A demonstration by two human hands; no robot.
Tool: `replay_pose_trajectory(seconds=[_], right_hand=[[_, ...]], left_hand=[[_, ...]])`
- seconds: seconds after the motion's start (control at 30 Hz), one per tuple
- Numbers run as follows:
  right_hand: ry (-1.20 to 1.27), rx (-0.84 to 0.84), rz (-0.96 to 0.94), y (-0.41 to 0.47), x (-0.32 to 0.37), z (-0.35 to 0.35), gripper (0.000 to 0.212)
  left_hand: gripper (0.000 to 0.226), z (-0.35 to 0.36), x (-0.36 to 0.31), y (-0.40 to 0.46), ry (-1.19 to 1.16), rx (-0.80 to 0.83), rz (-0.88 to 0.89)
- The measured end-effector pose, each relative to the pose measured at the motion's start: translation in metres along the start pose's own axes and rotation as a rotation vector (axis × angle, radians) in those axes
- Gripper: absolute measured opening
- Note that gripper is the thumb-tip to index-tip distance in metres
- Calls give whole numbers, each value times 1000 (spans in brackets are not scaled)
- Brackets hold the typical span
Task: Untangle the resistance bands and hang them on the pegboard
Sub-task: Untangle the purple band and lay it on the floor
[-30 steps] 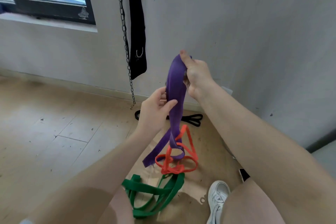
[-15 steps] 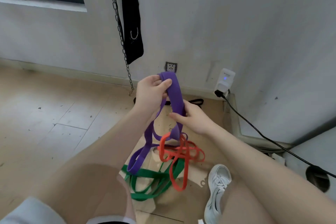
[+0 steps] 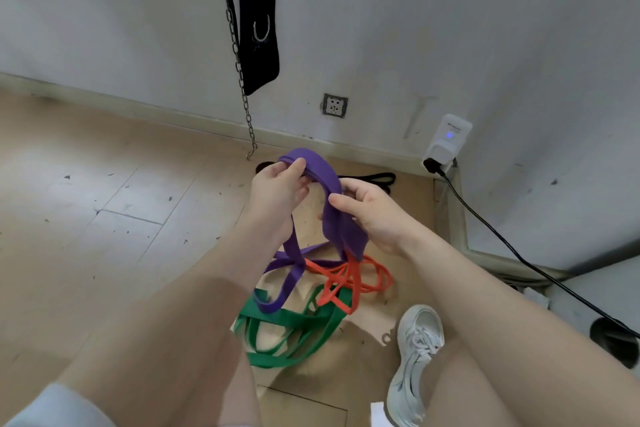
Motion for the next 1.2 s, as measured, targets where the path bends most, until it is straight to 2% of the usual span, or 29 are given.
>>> replay_pose_trajectory(seconds=[0.07,0.13,0.2,0.3,0.37,0.47,0.5,0.57,0.63,0.7,0.83,0.93,1.0,1.07,1.2], right_hand=[[78,25,-1,6,3,3,16],[42,50,-13,10,7,8,19],[-205,19,-36,12,10,13,22],[-752,-123,-78,23,7,13,32],[-883,-212,-93,29,5,11,36],[-510,-444,-80,18,5,-15,41],[-404,-475,-45,16,-4,-22,40],[-359,-349,120,15,-36,-20,43],[-360,-159,241,12,-68,-5,63],[-463,-123,219,9,-75,3,75],[-571,-303,43,14,-49,-6,65],[-653,-231,-2,22,-40,-3,54],[-601,-156,-20,25,-39,1,51],[-570,-116,-1,29,-42,3,46],[-699,-103,13,39,-51,6,29]], left_hand=[[17,1,14,-5,8,47,-99],[20,6,27,-15,65,143,-148],[21,2,32,-21,71,133,-150],[21,-12,38,-19,71,56,-167],[20,-17,41,-19,56,14,-198],[17,-19,40,-13,-22,-59,-196],[15,-19,38,-11,-29,-70,-185],[16,-20,35,-6,5,-68,-156],[11,-19,33,-4,59,-56,-135],[3,-20,33,-4,94,-70,-120],[9,-23,32,-3,235,-93,-62],[19,-22,22,-8,359,-68,43],[5,-16,16,-11,442,40,118],[21,-12,16,-15,468,136,125],[36,-17,12,-18,441,208,119]])
Point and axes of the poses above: each hand's wrist, its own y-axis towards the middle knuckle, its own z-axis out of the palm, x = y × z, the point moved 9 cm from there along y, towards the middle knuckle, and after that the axes turned 13 degrees about z, right-handed, at the moved point
